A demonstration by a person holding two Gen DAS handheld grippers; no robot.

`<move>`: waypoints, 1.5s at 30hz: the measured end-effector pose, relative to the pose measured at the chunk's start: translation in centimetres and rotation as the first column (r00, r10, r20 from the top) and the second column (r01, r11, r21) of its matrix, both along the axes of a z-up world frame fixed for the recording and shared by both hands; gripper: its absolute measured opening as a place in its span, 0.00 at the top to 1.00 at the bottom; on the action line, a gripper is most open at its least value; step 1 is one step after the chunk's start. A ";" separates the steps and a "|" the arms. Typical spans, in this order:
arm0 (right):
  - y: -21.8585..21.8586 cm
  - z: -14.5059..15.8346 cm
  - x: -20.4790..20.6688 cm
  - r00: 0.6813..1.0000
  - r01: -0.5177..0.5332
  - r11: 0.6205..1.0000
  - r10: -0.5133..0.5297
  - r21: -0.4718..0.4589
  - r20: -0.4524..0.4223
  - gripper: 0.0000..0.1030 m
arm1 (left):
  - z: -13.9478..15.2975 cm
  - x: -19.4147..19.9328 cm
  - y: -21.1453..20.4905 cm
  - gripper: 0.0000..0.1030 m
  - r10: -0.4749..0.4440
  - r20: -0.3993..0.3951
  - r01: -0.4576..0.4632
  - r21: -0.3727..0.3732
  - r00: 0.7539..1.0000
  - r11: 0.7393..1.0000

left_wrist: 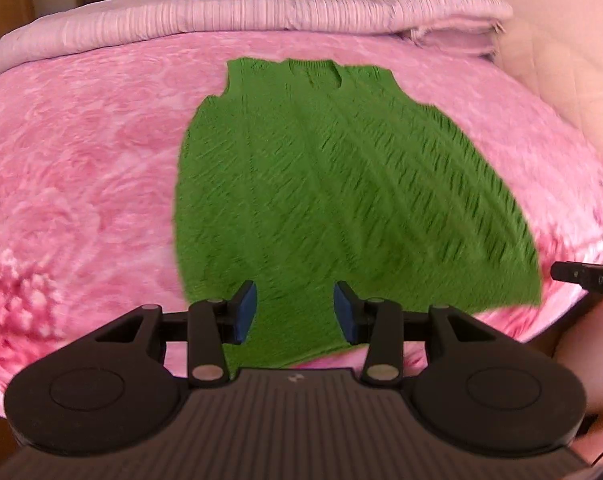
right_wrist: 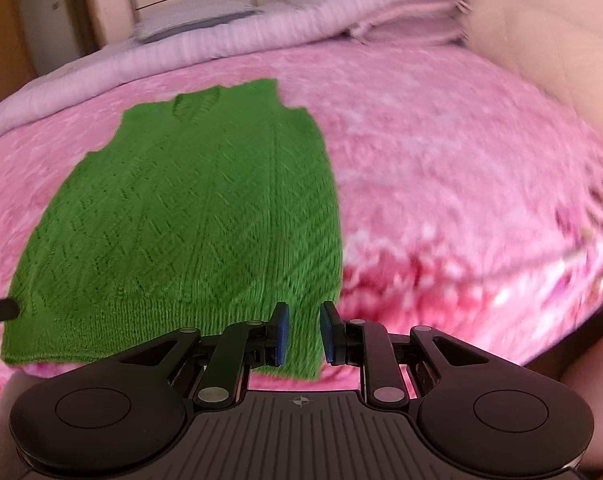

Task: Fold clothes
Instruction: 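Move both grippers to the sweater hem and grasp it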

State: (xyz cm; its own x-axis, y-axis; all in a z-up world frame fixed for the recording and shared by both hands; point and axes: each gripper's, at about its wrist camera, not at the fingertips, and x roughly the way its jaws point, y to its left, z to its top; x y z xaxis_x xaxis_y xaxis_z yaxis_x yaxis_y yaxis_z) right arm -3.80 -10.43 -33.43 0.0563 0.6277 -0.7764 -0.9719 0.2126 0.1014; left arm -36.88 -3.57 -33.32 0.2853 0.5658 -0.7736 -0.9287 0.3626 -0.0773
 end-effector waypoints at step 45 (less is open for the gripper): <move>36.9 -5.7 13.7 0.811 -0.537 0.842 0.534 0.056 -0.241 0.35 | -7.4 2.8 37.3 0.60 -0.119 0.069 0.123 -0.059 0.991 0.991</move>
